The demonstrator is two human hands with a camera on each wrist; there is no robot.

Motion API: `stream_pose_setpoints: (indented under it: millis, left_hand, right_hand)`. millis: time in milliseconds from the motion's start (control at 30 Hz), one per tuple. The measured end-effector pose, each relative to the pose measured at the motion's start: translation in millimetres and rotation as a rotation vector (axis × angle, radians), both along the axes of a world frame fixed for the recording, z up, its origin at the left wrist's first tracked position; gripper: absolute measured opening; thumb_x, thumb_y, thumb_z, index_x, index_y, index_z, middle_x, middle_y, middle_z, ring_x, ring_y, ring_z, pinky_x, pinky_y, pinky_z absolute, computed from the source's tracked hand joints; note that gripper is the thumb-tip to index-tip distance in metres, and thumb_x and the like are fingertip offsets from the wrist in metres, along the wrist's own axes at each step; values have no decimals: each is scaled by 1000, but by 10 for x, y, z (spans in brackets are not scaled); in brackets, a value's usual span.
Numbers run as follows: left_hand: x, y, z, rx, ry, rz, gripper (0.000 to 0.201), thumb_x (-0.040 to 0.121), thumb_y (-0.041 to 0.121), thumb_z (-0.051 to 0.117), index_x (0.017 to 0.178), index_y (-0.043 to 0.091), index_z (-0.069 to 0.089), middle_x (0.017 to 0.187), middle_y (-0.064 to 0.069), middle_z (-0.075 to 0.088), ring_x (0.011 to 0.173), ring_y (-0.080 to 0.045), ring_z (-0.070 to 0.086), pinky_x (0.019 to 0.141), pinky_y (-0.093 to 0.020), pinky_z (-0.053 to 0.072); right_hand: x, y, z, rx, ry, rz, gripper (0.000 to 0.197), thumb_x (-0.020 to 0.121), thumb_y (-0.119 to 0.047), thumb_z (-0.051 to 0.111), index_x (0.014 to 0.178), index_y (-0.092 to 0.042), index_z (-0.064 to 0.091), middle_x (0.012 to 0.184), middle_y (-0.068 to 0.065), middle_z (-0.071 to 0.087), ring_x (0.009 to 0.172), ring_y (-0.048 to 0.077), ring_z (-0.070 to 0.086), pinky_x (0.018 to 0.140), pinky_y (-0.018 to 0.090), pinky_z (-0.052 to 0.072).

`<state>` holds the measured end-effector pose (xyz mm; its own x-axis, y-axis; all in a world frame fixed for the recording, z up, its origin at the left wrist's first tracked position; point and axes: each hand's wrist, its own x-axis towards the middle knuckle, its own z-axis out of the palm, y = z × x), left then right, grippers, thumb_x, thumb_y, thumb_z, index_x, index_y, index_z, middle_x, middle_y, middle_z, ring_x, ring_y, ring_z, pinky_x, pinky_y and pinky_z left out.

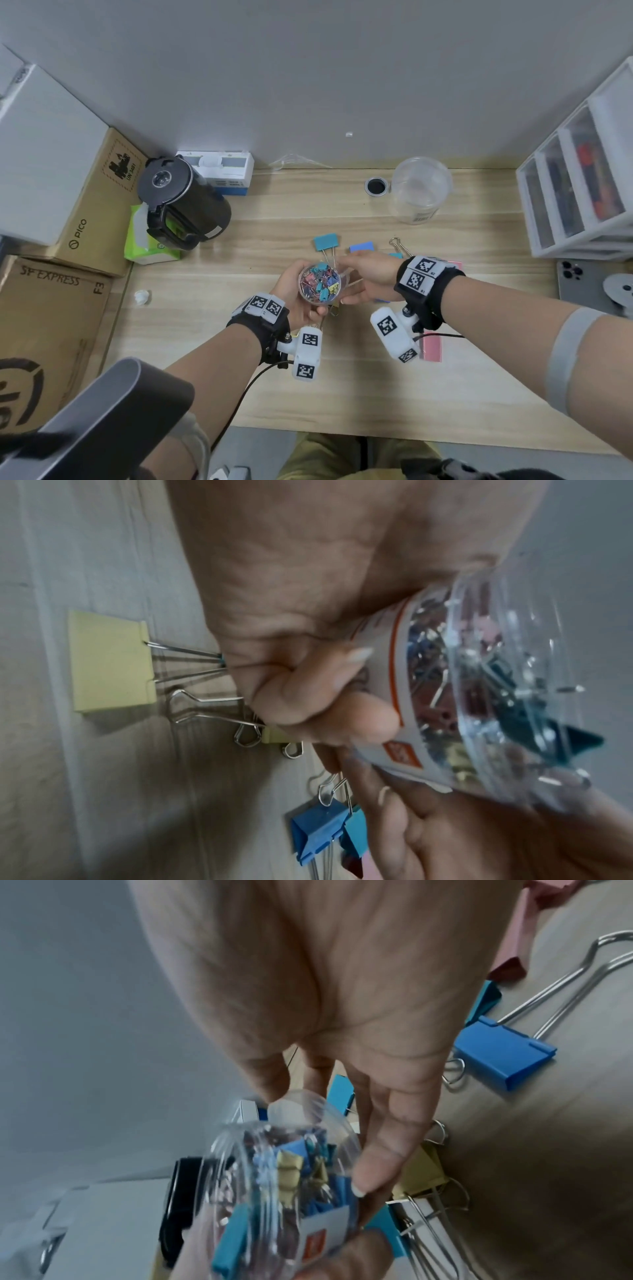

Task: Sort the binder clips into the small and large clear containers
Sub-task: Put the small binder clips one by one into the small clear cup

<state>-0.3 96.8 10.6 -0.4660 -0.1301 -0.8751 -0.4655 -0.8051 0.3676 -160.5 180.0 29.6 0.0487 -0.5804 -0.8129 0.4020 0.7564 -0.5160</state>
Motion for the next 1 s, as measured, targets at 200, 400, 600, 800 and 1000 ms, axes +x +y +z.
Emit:
stream_pose_setpoints:
  millis: [200, 400, 600, 800, 1000]
  left_hand:
    - [-19, -18, 15, -18, 5, -14, 54, 94, 48, 36, 104, 6, 68, 98, -21, 72, 43, -19, 45, 39, -17, 28]
    - [-21, -22, -26, -10, -1, -29, 64, 99, 54, 26, 106, 8, 70, 92, -20, 72, 44, -19, 46, 38, -17, 26]
    - [-16, -25, -47, -33, -51, -56, 52, 96, 51, 37, 83, 10, 67, 65, -11, 59, 41, -19, 45, 39, -17, 26]
    - [-4, -31, -84, -51, -66, -32, 51, 96, 49, 39, 72, 14, 68, 64, -5, 57, 44, -18, 42, 40, -17, 26]
    - [-60, -29, -119, -76, -72, -57, 44, 99, 54, 39, 82, 20, 62, 65, -4, 53, 50, -18, 44, 46, -20, 30]
  right_hand:
    - [-129, -18, 94, -167, 179, 94, 18, 87, -30, 70, 87, -17, 58, 84, 5, 65, 71, 15, 59, 71, 30, 49]
    - [-101, 41, 196, -454, 579, 254, 57, 72, -25, 87, 121, -17, 60, 98, -5, 62, 81, 10, 57, 79, 22, 50]
    - [105, 28, 188, -570, 1159, 800, 70, 65, -56, 72, 124, -21, 56, 105, -4, 46, 92, 16, 53, 79, 36, 53]
    - [177, -29, 227, -488, 1311, 914, 61, 65, -65, 67, 100, -15, 58, 99, 0, 49, 77, 19, 49, 63, 29, 41]
    - [187, -107, 208, -214, 1230, 783, 48, 67, -64, 50, 62, -17, 57, 64, 1, 60, 61, 17, 57, 55, 28, 50]
